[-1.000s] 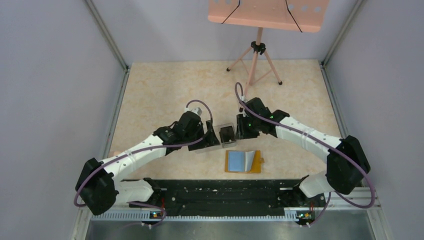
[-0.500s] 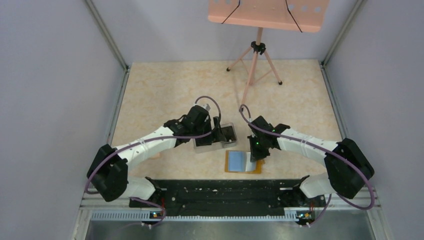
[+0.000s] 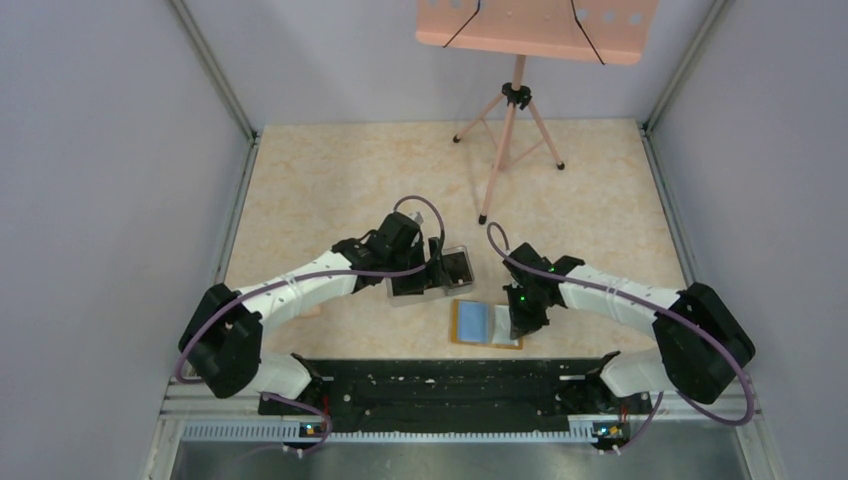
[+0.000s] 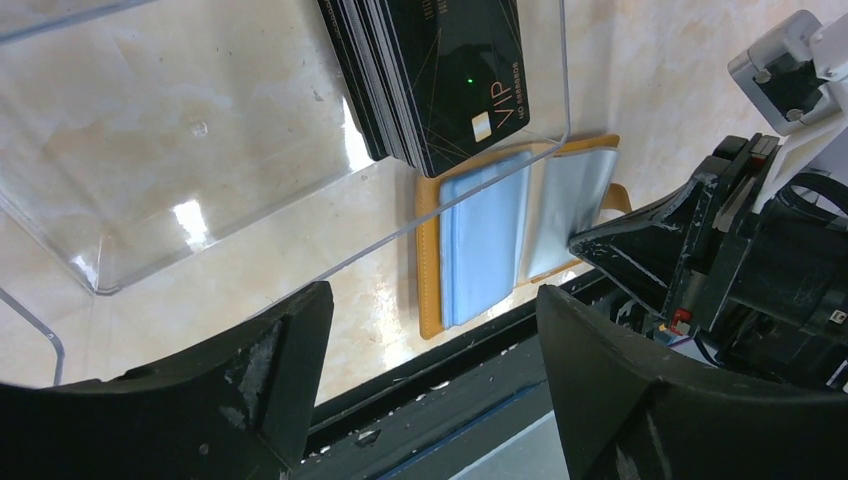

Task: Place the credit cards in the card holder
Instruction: Pick up the credit card from the storage box.

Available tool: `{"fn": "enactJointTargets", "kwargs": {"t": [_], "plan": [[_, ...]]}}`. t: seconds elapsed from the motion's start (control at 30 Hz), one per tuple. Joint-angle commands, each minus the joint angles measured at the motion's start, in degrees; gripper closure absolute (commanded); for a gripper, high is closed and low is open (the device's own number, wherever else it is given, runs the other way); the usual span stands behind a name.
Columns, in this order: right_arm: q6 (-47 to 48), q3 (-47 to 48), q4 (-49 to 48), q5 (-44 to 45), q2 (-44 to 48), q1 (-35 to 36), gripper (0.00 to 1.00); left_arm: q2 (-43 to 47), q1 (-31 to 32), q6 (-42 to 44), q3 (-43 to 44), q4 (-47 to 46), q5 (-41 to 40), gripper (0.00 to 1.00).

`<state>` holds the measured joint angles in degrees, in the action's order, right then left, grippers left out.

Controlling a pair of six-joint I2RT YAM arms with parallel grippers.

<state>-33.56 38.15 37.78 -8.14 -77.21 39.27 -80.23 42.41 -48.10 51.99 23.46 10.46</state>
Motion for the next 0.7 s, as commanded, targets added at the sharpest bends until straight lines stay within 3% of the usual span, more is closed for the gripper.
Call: {"fn": "enactJointTargets", "kwargs": {"t": [0.0, 0.47, 0.67], "plan": [[-0.55, -0.97, 2.45, 2.21, 2.69, 0.00, 1.00, -0.64, 0.13, 0.80, 1.98, 0.02, -0.18, 0.20], [4.63, 8.91, 0.60, -2.31, -2.35, -0.15, 0.90, -6.52, -0.22, 1.12, 7.30, 0.68, 2.19, 0.29], [5.28, 14.19, -0.90, -6.03, -3.61, -2.29, 0.86, -6.06, -1.69, -0.42, 6.59, -3.13, 4.16, 0.32]]}}
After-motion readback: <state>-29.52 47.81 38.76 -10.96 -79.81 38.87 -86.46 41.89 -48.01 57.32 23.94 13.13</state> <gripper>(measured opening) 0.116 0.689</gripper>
